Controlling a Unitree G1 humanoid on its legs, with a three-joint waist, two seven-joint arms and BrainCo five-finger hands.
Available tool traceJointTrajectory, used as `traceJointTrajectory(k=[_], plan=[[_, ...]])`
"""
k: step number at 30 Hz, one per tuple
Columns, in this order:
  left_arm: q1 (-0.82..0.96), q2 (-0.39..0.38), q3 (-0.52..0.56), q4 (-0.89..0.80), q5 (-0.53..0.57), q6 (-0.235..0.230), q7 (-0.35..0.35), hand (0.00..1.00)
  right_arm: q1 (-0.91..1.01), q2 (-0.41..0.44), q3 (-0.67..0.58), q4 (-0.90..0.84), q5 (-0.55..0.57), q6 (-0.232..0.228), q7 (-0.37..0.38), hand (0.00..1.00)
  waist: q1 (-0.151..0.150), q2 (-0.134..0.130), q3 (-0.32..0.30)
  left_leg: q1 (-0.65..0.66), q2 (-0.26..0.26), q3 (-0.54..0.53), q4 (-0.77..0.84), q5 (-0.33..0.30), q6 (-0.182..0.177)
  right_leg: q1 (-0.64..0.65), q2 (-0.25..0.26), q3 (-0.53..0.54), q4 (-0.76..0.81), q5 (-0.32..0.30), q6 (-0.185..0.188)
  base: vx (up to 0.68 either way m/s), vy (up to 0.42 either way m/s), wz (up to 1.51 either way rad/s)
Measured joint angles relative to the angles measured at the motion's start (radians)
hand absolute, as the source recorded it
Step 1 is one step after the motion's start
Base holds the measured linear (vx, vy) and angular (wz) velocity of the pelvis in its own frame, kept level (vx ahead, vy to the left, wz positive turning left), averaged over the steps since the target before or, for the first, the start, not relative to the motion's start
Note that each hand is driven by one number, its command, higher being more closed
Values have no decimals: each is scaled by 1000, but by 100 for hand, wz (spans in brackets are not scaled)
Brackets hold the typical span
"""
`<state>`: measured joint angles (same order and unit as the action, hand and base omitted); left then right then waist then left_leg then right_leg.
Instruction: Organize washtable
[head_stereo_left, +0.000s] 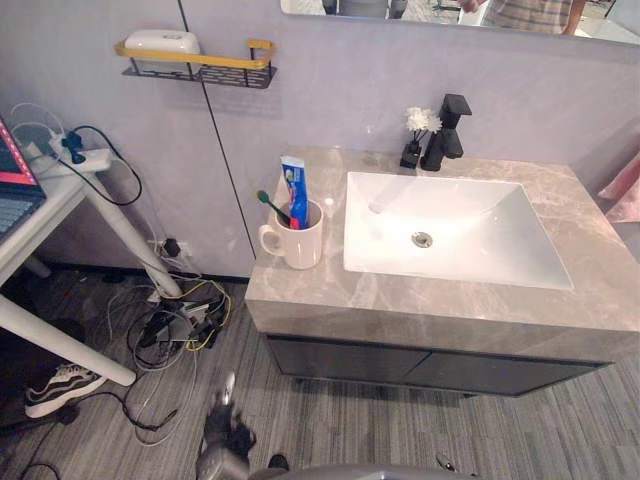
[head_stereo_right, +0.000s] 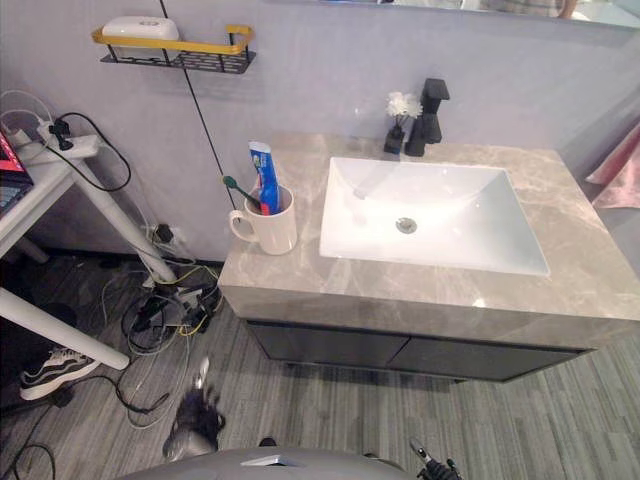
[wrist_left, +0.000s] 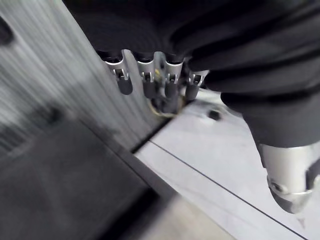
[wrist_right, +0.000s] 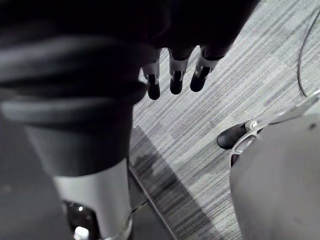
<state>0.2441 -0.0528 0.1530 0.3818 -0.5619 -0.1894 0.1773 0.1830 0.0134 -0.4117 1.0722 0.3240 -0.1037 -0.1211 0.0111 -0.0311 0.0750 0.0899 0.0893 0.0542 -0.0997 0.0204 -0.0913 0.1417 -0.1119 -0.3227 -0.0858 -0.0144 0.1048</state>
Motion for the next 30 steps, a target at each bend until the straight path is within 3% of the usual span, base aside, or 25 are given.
traceJointTrajectory(k=[4,6,10,15,16,20,30], plan=[[-14,-10,1,-239,51,-61,46,0,2,-15,21,0,0,-2,-6,0,-2,12,-1,-6,-2,-7,6,0,0,4,0,-7,-3,0,0,49,-18,5],[-9,-10,-20,-348,80,-68,65,0,3,-17,22,0,0,-3,-9,0,-2,16,-2,-6,-2,-12,6,0,0,6,0,-13,-3,0,-1,25,-11,10],[-17,-3,-132,-587,182,-102,90,0,2,-39,54,32,0,-8,-8,0,1,19,-10,-7,-2,-20,6,1,-1,16,-1,-19,-3,0,-1,-5,4,6],[-58,-1,-193,-726,248,-139,88,0,7,-49,59,40,0,-17,-5,0,-2,31,-19,-8,1,-12,6,1,-1,8,-1,-14,8,-2,-2,-24,7,-4],[-61,0,-194,-742,254,-141,85,100,7,-50,59,40,0,-17,-3,0,-2,31,-19,-8,1,-11,6,1,-1,7,0,-12,9,-2,-2,-23,6,-8],[-86,5,-207,-789,256,-168,66,100,9,-53,59,41,0,-17,5,0,-2,33,-23,-9,1,-6,6,1,-1,1,-1,-3,15,-2,-3,-5,3,-3],[-96,24,-311,-823,254,-170,0,100,10,-55,57,74,-2,-18,11,0,-1,29,-52,-6,2,-3,6,1,-1,-2,-1,5,27,-8,-5,0,0,0]])
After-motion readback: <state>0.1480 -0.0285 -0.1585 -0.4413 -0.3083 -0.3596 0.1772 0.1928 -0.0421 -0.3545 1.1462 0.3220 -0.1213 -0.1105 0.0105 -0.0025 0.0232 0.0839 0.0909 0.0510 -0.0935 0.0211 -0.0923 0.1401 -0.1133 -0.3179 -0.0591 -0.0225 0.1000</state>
